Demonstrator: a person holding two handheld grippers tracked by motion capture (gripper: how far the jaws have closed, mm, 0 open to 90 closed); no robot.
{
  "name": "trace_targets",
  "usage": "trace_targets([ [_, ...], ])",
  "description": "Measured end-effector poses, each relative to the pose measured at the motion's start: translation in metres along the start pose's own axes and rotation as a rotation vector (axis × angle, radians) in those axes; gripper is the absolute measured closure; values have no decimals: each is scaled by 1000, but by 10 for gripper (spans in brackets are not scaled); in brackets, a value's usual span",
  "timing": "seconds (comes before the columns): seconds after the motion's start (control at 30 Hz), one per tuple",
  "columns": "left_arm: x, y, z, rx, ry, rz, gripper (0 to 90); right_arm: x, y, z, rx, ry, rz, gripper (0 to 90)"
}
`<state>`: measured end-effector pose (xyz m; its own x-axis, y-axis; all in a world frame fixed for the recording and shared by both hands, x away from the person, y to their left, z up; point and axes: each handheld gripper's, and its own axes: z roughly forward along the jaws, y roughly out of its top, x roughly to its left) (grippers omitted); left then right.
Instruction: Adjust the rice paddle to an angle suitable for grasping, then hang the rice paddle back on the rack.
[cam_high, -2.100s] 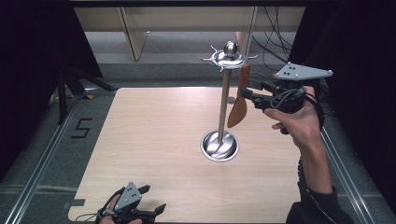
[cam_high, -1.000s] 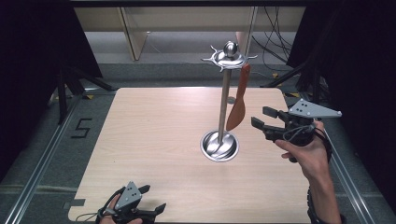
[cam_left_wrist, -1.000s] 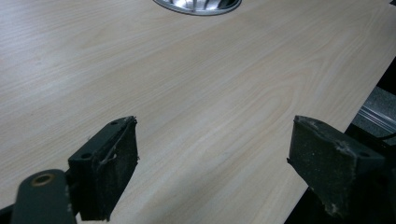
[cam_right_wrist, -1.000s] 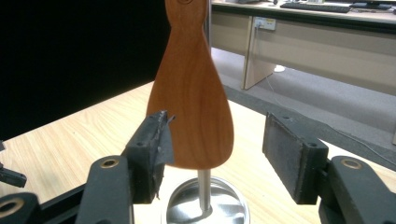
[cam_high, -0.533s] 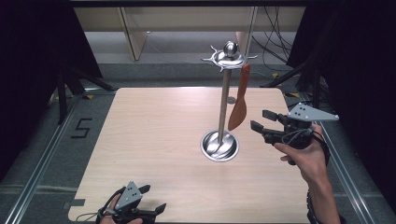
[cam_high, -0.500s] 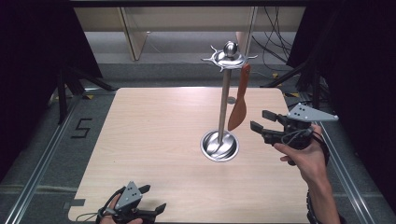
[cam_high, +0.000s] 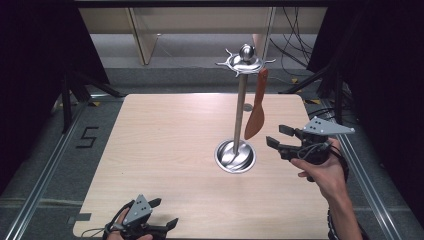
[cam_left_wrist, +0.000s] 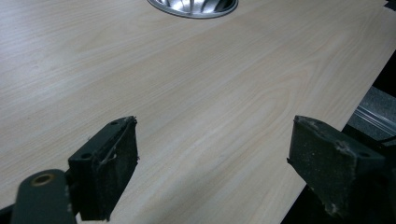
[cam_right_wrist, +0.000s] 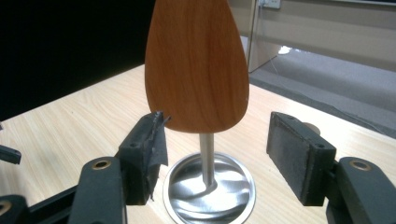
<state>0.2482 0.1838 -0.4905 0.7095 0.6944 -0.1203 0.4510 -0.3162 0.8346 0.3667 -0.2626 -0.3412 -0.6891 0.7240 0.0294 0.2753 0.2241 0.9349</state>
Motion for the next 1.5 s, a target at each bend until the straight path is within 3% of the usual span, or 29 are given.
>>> trace_targets([
  [0.07,0,0,0,-1,0,-1,150,2,-3,1,11,1,30,367],
  [0.1,0,0,0,-1,0,-4,150,1,-4,2,1,-13,2,363],
  [0.2,0,0,0,-1,-1,0,150,3,-9,4,24,-5,24,342],
  [0.3,0,0,0,-1,0,-2,150,1,-13,6,39,-7,-22,317],
  [0.33,0,0,0,0,1,-2,150,3,-14,6,40,0,2,312],
  [0.5,-1,-1,-1,1,0,-18,150,1,-21,6,58,-4,-14,303],
  [0.53,-1,-1,-1,-4,-2,-2,150,3,-23,8,47,-8,2,302],
  [0.57,-1,-1,-1,-3,-1,4,150,1,-23,7,56,-7,-16,300],
  [0.6,0,-1,-2,-1,1,5,150,2,-25,6,79,1,0,299],
  [0.63,0,-1,-2,-3,0,-2,150,1,-26,6,74,-2,-18,299],
  [0.67,-1,-1,-1,-10,0,-11,150,3,-28,6,86,-3,14,299],
  [0.77,0,0,-1,-1,1,-4,150,0,-32,7,85,-9,-10,299],
  [0.87,0,0,0,-2,1,-3,150,-2,-38,8,89,-11,8,299],
  [0.9,0,0,0,-6,-1,-11,150,-2,-39,7,108,-6,19,299],
  [0.93,1,-1,-1,20,11,-11,150,-3,-41,9,86,-9,13,299],
  [0.97,1,-1,0,15,12,-14,150,-3,-42,7,112,-8,32,299],
  [1.0,-1,-1,0,-5,2,-38,150,-6,-42,6,122,-10,-2,299],
  [1.03,-1,-1,-1,-5,0,-21,150,-3,-45,7,110,-17,29,299],
  [1.1,0,0,-2,0,3,5,150,-3,-47,6,131,-10,23,299],
  [1.2,-2,-1,-1,-7,-2,-5,150,-3,-52,6,136,-7,1,299],
  [1.27,-1,-1,-2,0,2,7,150,-1,-56,7,137,-15,30,298],
  [1.33,-1,-1,-1,-5,4,0,150,-1,-59,6,162,-12,40,298],
  [1.4,-1,-1,-1,-9,5,-11,150,-5,-62,5,175,-10,18,298],
  [1.43,-1,-2,-1,-3,2,-34,150,-5,-64,4,182,-7,45,298],
  [1.47,-2,-2,0,-3,4,-41,150,-6,-65,4,179,-9,44,298],
  [1.5,-1,-2,-1,1,8,-32,150,-7,-67,5,178,-15,48,298],
])
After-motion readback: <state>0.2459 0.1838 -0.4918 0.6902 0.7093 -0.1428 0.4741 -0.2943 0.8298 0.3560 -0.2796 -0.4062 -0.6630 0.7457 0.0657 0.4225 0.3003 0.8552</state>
